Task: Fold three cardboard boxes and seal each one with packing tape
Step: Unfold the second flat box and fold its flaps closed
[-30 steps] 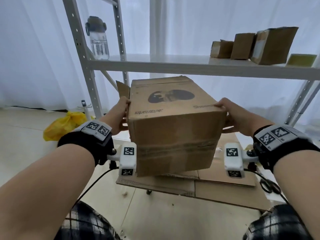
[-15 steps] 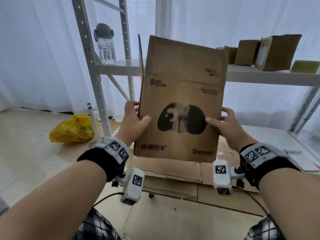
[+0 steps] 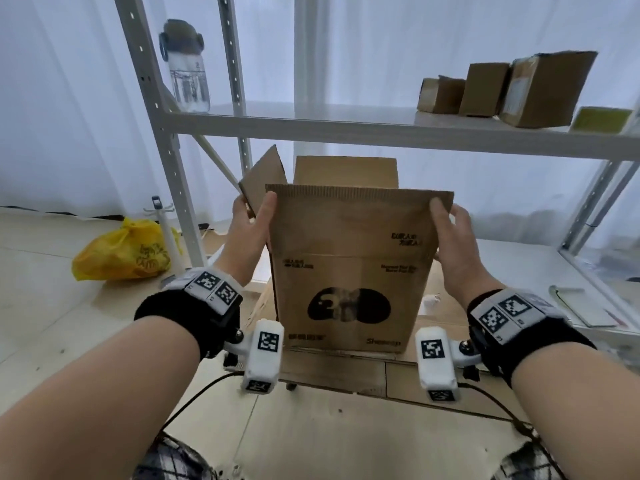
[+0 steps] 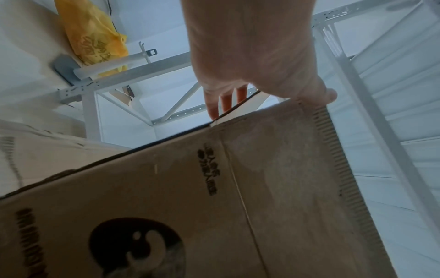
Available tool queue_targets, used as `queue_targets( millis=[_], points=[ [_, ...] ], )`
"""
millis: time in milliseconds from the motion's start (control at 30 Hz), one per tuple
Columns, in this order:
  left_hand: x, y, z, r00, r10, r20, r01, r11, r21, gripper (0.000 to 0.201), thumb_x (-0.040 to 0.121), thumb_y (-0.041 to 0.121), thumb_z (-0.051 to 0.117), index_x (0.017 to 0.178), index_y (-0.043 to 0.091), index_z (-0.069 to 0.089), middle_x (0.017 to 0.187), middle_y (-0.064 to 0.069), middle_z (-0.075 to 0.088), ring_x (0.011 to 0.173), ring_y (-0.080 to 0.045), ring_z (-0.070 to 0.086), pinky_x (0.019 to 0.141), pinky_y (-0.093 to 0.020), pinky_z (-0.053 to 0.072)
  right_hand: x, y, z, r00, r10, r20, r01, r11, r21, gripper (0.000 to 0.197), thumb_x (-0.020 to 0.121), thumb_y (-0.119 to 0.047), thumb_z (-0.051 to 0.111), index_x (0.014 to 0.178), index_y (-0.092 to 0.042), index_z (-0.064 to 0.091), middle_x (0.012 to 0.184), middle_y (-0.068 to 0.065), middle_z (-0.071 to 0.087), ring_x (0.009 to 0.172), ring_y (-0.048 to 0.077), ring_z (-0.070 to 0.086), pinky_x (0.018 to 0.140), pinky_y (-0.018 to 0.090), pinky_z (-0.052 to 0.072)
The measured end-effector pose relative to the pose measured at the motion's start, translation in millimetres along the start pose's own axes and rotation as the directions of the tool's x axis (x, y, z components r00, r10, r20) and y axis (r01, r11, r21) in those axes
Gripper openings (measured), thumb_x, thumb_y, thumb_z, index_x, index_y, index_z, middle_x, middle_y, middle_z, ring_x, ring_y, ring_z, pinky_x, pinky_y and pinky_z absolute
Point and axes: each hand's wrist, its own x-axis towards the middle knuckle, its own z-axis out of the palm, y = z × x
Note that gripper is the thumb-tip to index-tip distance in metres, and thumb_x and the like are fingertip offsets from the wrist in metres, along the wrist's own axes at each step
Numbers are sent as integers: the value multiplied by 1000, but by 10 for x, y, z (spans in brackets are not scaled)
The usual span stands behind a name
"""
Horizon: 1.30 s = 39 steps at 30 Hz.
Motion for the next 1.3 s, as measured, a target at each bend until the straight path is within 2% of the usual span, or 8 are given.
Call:
queue_targets(
  millis=[167, 367, 600, 767, 900, 1033, 1133, 1300],
  points=[
    [145, 260, -101, 971, 205, 122, -231, 937, 263, 65, 86, 53, 54, 143, 36, 28, 138, 4, 40, 118, -13, 44, 98, -29, 43, 119, -287, 43, 995, 35, 92, -34, 999, -19, 54, 98, -59, 26, 97, -21, 64, 99, -1, 65, 99, 14, 58, 86, 28, 43],
    [444, 391, -267, 927, 230, 295, -372, 641, 671, 36, 80, 50, 67, 85, 15, 59, 90, -4, 54, 80, -17, 52, 67, -24, 42, -22, -457, 280, 947, 76, 312, -85, 996, 14, 47, 101, -45, 33, 77, -18, 62, 66, -2, 64, 73, 15, 60, 79, 32, 45],
    [668, 543, -536, 843, 187, 504, -534, 192, 823, 26, 79, 27, 51, 97, 30, 70, 140, 3, 49, 135, -26, 34, 111, -56, 18, -91, -577, 688, 747, 87, 659, -38, 995, -89, 38, 101, -28, 33, 112, -15, 67, 105, 9, 67, 102, 22, 59, 95, 39, 42],
    [639, 480, -631, 892, 170, 419, -452, 312, 835, 29, 76, 17, 45, 90, 30, 67, 128, 4, 57, 127, -23, 44, 109, -53, 27, 156, -416, 1065, 714, 147, 685, 478, 612, -630, 22, 99, -17, 43, 87, -19, 61, 112, 11, 65, 107, 31, 57, 96, 43, 47],
    [676, 399, -832, 889, 214, 404, -453, 289, 843, 29, 85, 1, 53, 90, 28, 64, 118, 5, 63, 121, -22, 49, 106, -51, 31, 402, -195, 1259, 718, 240, 653, 503, 470, -725, 42, 99, -38, 30, 137, -38, 47, 144, 4, 46, 134, 27, 37, 112, 46, 30],
    [685, 404, -847, 916, 216, 339, -387, 248, 888, 26, 92, 3, 47, 104, 20, 62, 121, 4, 59, 121, -20, 44, 100, -40, 29, 490, -167, 1412, 675, 279, 683, 589, 355, -726, 45, 98, -52, 25, 140, -45, 40, 145, 5, 41, 133, 29, 34, 111, 48, 27],
    [725, 510, -740, 920, 128, 371, -391, 197, 899, 25, 90, 12, 50, 113, 21, 56, 137, 1, 46, 129, -21, 34, 103, -41, 24, 452, -414, 1483, 658, 175, 732, 663, 325, -674, 46, 98, -57, 27, 109, -31, 63, 127, 7, 46, 116, 25, 47, 101, 43, 39],
    [1019, 712, -712, 970, -83, 229, -198, 279, 940, 33, 76, 41, 68, 108, 40, 59, 160, -5, 2, 146, -30, -2, 117, -50, 7, 560, -842, 1270, 751, -44, 659, 638, 310, -705, 59, 91, -53, 45, 48, -13, 39, 53, -1, 40, 52, 15, 40, 56, 29, 33]
  ],
)
